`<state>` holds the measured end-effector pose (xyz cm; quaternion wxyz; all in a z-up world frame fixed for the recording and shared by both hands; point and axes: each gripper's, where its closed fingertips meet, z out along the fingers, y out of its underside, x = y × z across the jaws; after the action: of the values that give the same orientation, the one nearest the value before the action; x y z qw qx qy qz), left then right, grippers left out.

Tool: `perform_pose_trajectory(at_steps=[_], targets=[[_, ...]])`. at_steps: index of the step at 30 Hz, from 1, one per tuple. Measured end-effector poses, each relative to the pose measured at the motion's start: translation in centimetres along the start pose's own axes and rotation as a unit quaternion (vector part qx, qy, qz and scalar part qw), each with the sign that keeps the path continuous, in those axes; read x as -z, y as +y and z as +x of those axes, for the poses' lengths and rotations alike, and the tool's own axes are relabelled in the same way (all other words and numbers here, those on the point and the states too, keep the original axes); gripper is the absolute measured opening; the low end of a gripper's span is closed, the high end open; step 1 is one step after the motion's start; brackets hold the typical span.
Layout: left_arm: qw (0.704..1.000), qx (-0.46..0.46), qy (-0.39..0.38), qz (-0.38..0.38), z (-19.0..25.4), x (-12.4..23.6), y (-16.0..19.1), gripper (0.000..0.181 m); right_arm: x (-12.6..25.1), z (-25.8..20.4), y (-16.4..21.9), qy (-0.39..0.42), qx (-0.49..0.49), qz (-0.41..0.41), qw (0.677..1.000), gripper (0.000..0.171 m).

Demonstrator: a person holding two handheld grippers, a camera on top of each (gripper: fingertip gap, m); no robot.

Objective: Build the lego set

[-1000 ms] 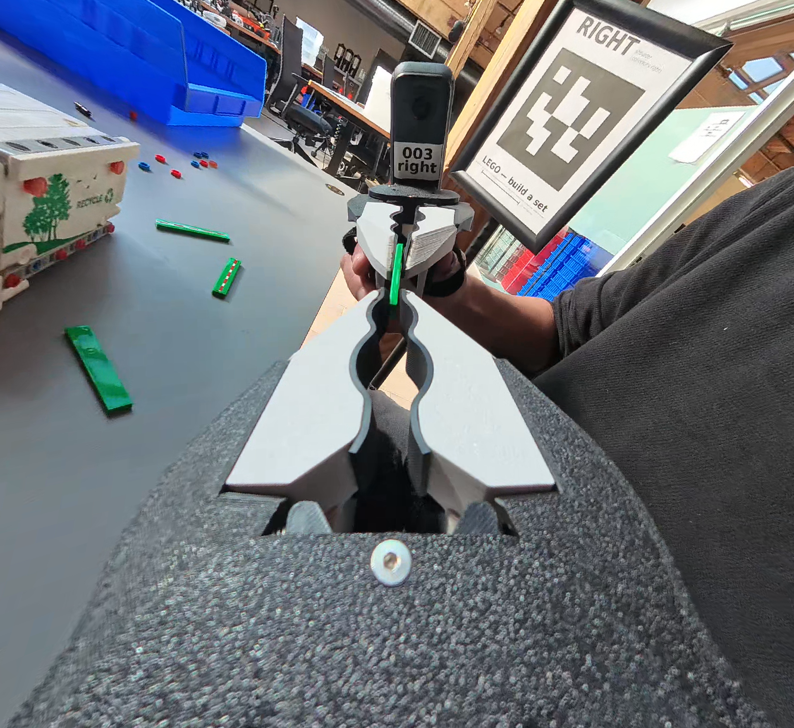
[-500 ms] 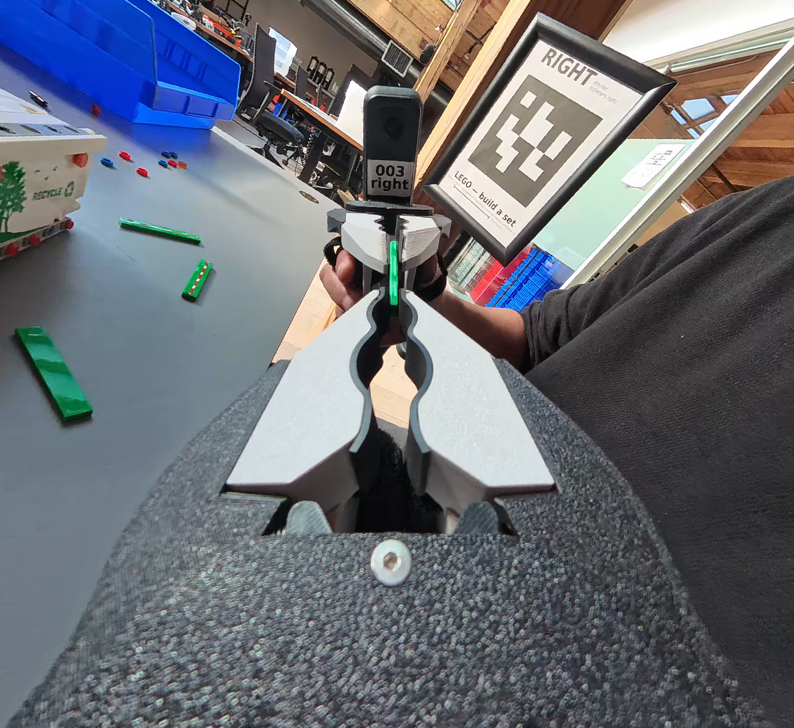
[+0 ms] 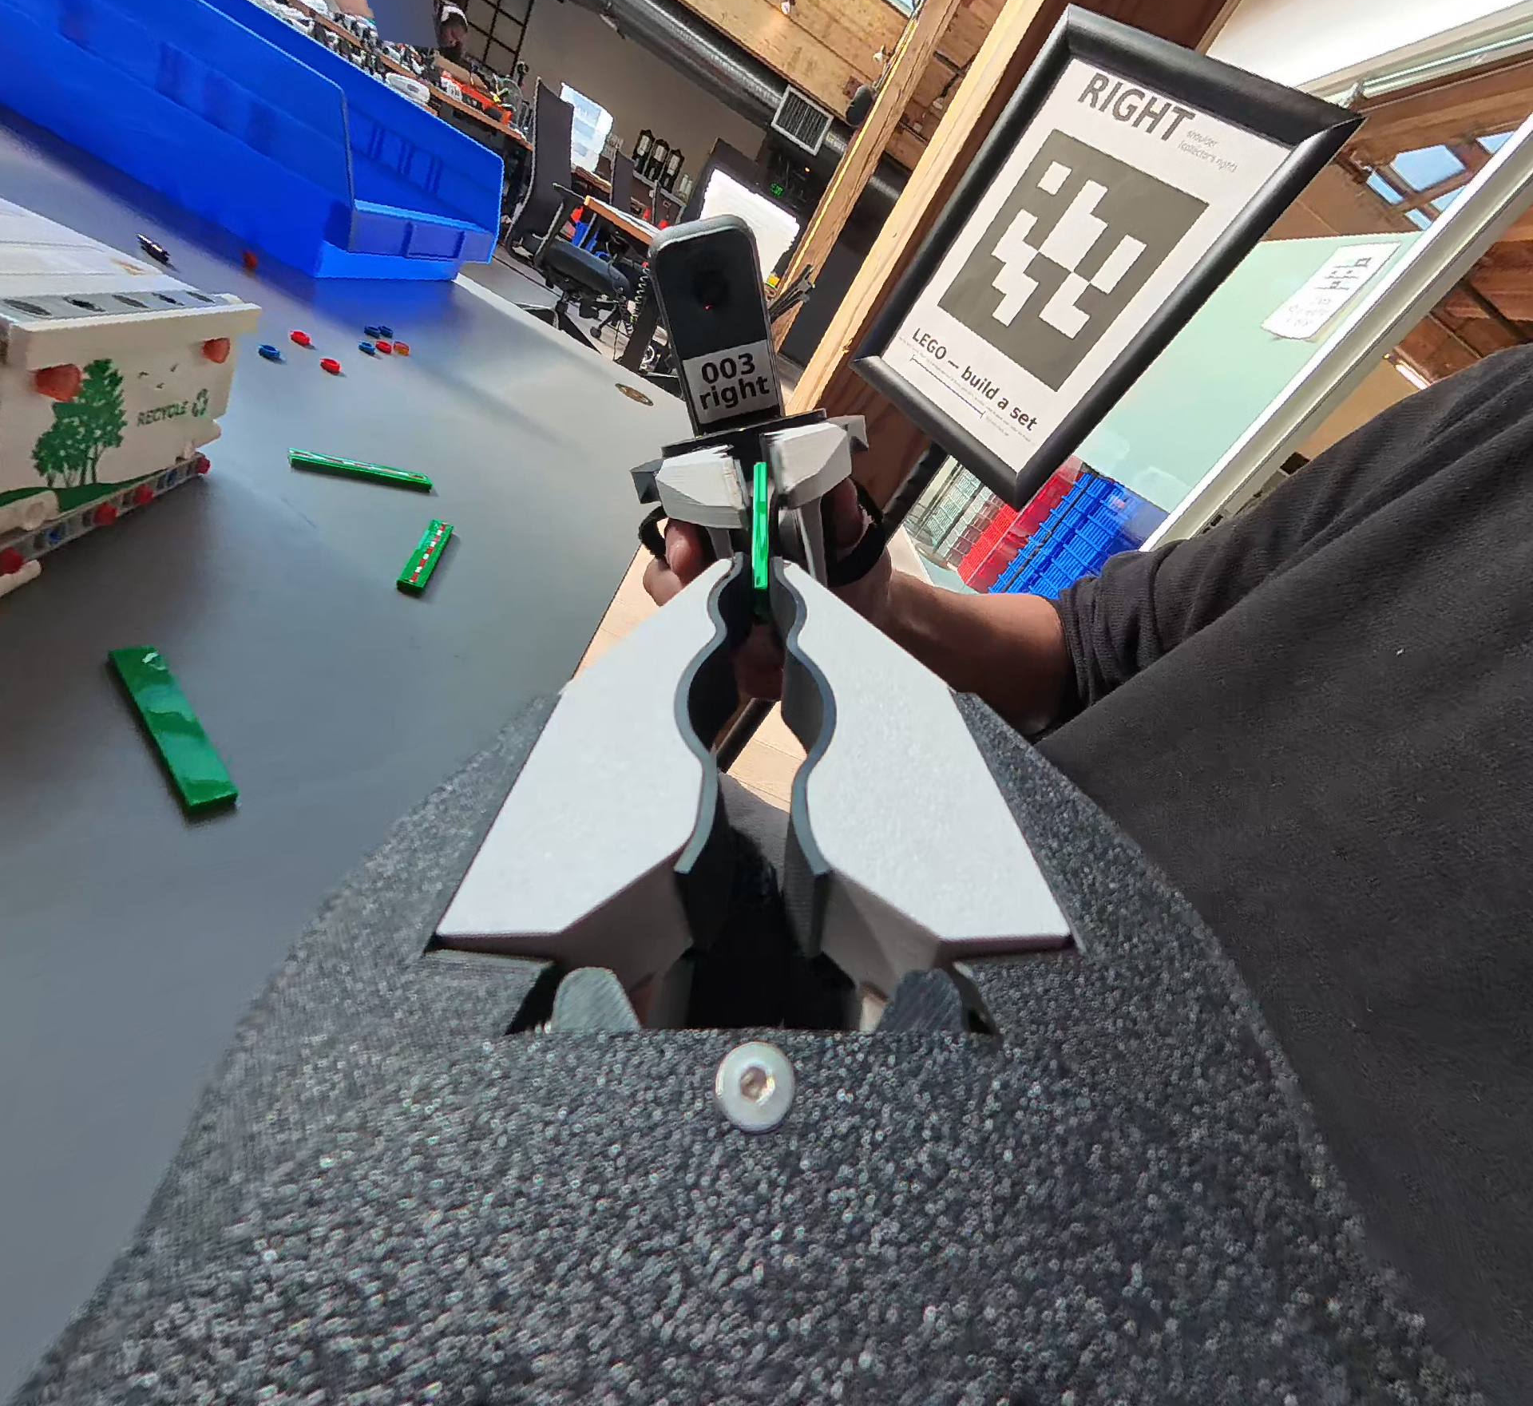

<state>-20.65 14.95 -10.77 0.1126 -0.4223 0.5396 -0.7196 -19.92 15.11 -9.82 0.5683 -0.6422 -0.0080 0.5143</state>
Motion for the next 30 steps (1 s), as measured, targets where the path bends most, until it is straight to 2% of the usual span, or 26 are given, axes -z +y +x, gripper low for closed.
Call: perform_pose_trajectory(at_steps=[6, 14, 22, 24, 27, 30], targets=[[0.999, 0.036, 0.016, 0.0, 0.1, -0.2, 0.1, 0.003, 0.1, 0.5, -0.1, -0.01, -0.036, 0.02, 0.999, 0.002], [0.996, 0.08, 0.028, 0.02, -0.4, 0.1, -0.1, 0.003, 0.3, 1.0, -0.3, 0.022, -0.008, 0.014, 1.0, 0.001], [0.995, 0.101, 0.015, 0.008, -1.5, -0.5, 0.1, 0.034, 1.1, 2.6, -0.1, 0.094, 0.04, -0.003, 0.995, 0.002], [0.995, 0.097, 0.004, 0.011, -1.8, -0.9, 0.2, 0.029, 0.8, 2.5, 0.2, 0.111, 0.073, -0.012, 0.991, 0.002], [0.995, 0.101, 0.0, 0.027, -2.0, -1.1, -0.1, 0.007, 0.4, 1.9, 0.0, 0.111, 0.083, 0.002, 0.99, 0.002], [0.995, 0.094, 0.001, 0.025, -1.8, -1.3, 0.1, 0.005, 0.5, 1.9, 0.1, 0.11, 0.078, 0.01, 0.991, 0.002]])
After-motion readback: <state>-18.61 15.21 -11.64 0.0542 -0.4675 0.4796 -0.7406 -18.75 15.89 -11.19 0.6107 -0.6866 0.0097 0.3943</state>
